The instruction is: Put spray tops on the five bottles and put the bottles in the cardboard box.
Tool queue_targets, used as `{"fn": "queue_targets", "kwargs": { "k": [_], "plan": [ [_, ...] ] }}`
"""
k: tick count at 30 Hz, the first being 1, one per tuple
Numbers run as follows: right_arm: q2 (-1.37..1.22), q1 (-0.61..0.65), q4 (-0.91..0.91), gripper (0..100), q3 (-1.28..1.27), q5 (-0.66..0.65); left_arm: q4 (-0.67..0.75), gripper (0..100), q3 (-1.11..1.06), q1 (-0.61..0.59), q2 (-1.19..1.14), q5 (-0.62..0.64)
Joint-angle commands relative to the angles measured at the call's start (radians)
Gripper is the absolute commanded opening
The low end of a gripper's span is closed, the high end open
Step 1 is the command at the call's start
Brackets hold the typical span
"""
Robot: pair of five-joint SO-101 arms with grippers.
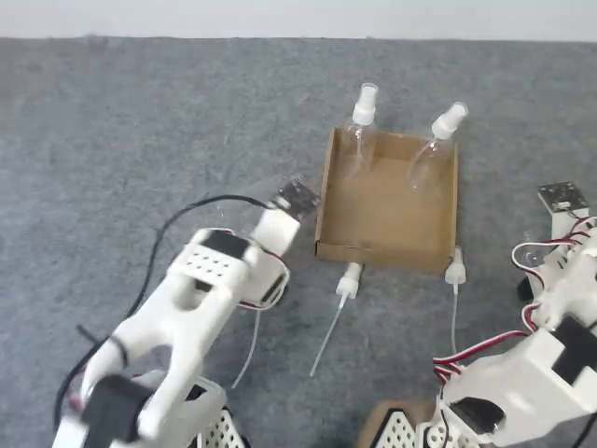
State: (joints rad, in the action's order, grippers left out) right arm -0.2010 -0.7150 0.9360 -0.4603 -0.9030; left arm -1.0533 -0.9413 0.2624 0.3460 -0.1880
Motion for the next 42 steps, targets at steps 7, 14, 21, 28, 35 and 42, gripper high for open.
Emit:
{"fn": "queue_targets", "kwargs": {
  "k": [7, 14, 21, 28, 35, 42],
  "plan": [
    [-0.008, -0.025, -0.007, 0.7, -0.034, -0.014, -0.075, 22, -0.033, -0.049, 0.147, -0.044],
    [-0.008, -0.025, 0.001, 0.7, -0.037, -0.057, 0.015, 22, -0.036, -0.051, 0.147, 0.000],
    [-0.008, -0.025, -0.001, 0.7, -0.034, -0.057, 0.069, 22, -0.012, -0.044, 0.146, 0.058],
    [-0.008, -0.025, 0.001, 0.7, -0.034, -0.057, 0.121, 19, 0.005, -0.049, 0.055, 0.060],
    [-0.008, -0.030, -0.004, 0.7, -0.037, -0.061, 0.144, 18, 0.110, -0.043, -0.184, 0.107],
    [-0.008, -0.028, -0.005, 0.9, -0.034, -0.061, 0.144, 15, 0.117, -0.049, -0.259, 0.114]
  ]
}}
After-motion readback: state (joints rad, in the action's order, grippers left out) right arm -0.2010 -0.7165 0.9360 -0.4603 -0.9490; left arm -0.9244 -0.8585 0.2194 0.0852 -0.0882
